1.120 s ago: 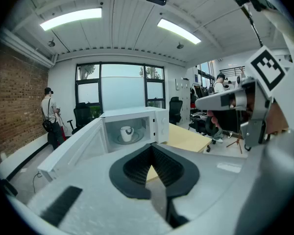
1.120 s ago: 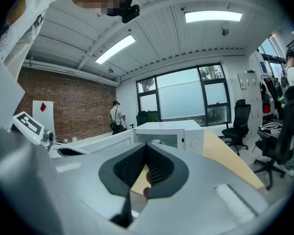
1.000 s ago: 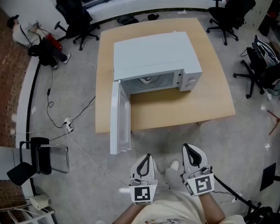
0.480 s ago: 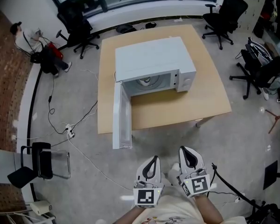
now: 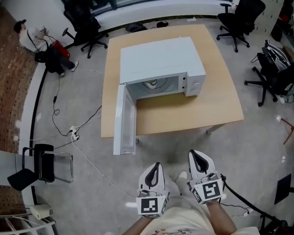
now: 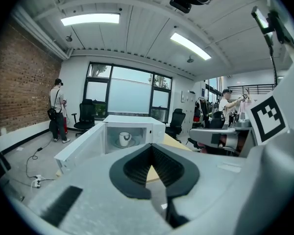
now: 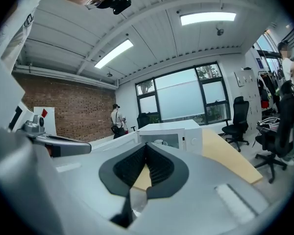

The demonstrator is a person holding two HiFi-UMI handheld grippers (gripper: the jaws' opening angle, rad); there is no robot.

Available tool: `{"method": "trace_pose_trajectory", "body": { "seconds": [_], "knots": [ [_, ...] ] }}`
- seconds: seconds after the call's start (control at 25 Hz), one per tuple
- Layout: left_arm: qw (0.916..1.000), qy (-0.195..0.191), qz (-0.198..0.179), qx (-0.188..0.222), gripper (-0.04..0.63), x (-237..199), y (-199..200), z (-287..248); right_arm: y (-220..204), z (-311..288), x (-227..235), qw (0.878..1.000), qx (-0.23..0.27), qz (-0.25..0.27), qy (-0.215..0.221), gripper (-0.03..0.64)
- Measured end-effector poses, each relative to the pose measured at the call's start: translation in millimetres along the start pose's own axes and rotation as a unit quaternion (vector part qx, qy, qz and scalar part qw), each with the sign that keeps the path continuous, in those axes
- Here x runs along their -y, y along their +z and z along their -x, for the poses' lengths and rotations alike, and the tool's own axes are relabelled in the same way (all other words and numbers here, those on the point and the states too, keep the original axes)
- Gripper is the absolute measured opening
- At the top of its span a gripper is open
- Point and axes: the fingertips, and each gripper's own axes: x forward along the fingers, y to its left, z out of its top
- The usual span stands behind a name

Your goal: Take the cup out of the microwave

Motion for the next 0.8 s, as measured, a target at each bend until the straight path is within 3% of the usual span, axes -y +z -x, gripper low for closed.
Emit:
{"method": "trace_pose_trajectory", "body": {
  "seconds": [0.28, 0.6, 0.8],
  "knots": [
    [0.9999, -0.001, 0.0, -0.012, 0.002, -21.6, 8.6, -46.8, 3.7, -46.5, 11.0, 1.0, -0.008, 0.001, 0.013, 0.008],
    [0.9993, -0.036, 0.003, 0.006, 0.002, -73.9, 43.1, -125.9, 16.7, -133.7, 29.7, 1.0, -0.009, 0.004, -0.02, 0.008],
    [0.9988, -0.048, -0.002, -0.005, 0.002, -100.2, 46.6, -159.4, 21.5, -173.6, 34.8, 0.999, -0.006, 0.01, -0.034, 0.008]
  ]
}}
